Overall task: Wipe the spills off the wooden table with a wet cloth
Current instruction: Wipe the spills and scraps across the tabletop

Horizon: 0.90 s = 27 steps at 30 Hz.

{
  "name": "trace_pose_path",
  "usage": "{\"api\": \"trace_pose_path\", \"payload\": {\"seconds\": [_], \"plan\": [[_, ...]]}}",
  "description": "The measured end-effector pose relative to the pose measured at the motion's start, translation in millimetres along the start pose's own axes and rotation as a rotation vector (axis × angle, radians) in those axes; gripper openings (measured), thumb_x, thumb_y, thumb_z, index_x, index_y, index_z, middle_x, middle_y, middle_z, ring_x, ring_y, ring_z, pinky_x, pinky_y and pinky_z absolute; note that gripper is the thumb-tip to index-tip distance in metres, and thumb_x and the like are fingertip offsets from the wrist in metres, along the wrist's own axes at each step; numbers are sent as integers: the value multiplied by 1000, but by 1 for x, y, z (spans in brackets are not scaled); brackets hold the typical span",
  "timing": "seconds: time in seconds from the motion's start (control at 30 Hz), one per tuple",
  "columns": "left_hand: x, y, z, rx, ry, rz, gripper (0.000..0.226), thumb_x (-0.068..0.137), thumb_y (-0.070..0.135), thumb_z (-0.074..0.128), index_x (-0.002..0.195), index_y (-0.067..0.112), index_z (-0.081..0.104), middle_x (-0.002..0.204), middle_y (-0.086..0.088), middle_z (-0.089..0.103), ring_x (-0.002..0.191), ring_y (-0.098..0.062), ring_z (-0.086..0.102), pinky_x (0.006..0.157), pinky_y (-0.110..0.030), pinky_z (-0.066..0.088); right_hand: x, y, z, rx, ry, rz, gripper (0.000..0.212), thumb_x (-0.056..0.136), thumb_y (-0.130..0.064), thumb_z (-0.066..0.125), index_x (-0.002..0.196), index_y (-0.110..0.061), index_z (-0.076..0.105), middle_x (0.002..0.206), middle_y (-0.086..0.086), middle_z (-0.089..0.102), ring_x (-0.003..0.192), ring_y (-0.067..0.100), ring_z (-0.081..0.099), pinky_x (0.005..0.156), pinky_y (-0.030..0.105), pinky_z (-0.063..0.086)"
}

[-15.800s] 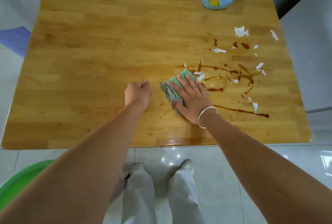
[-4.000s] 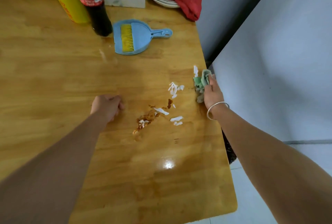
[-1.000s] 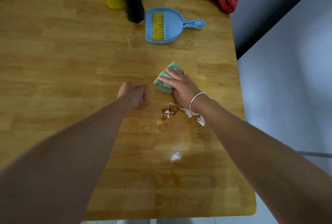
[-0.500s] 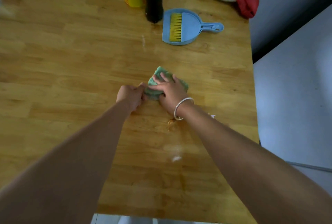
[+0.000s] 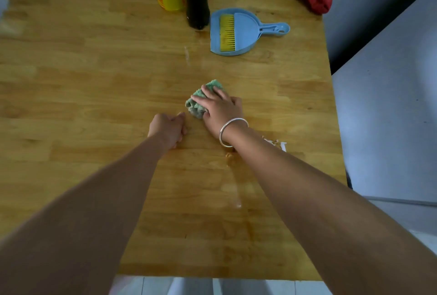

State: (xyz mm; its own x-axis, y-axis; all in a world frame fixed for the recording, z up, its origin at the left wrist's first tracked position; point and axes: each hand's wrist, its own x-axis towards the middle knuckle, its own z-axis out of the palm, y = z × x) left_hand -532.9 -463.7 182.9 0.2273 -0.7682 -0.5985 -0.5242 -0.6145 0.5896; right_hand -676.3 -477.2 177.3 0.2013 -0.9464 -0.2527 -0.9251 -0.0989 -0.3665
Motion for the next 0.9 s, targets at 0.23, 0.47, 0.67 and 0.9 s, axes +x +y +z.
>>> {"api": "trace_pose_path", "payload": {"seconds": [0.23, 0.47, 0.67, 0.9], "plan": [[4, -25, -18, -113, 215, -34, 50, 98, 38, 47, 57, 12, 58, 51, -5, 54, 40, -20, 47, 42, -22, 38, -21, -60, 30, 223, -34, 157, 49, 96, -32, 36, 144, -42, 33, 161, -12, 5, 146, 19, 2, 109, 47, 13], [0, -31, -26, -69, 125, -8, 50, 99, 37, 47, 58, 9, 55, 55, -7, 54, 45, -20, 48, 43, -25, 35, -40, -66, 51, -65, 72, 13, 54, 93, -41, 38, 146, -32, 33, 159, 0, 19, 132, 30, 29, 100, 42, 25], [-5, -41, -34, -64, 84, 6, 48, 98, 36, 48, 59, 9, 56, 51, -6, 53, 41, -20, 44, 44, -24, 35, -60, -79, 62, -206, 93, 29, 56, 93, -39, 39, 146, -31, 27, 152, 4, 27, 122, 30, 32, 100, 41, 27], [-9, -48, -27, -134, 138, 35, 48, 97, 34, 49, 55, 12, 57, 50, -6, 53, 38, -21, 44, 45, -22, 36, -82, -73, 76, -109, 79, 23, 59, 94, -31, 36, 150, -30, 19, 161, -3, 7, 147, 17, 7, 116, 37, 6]]}}
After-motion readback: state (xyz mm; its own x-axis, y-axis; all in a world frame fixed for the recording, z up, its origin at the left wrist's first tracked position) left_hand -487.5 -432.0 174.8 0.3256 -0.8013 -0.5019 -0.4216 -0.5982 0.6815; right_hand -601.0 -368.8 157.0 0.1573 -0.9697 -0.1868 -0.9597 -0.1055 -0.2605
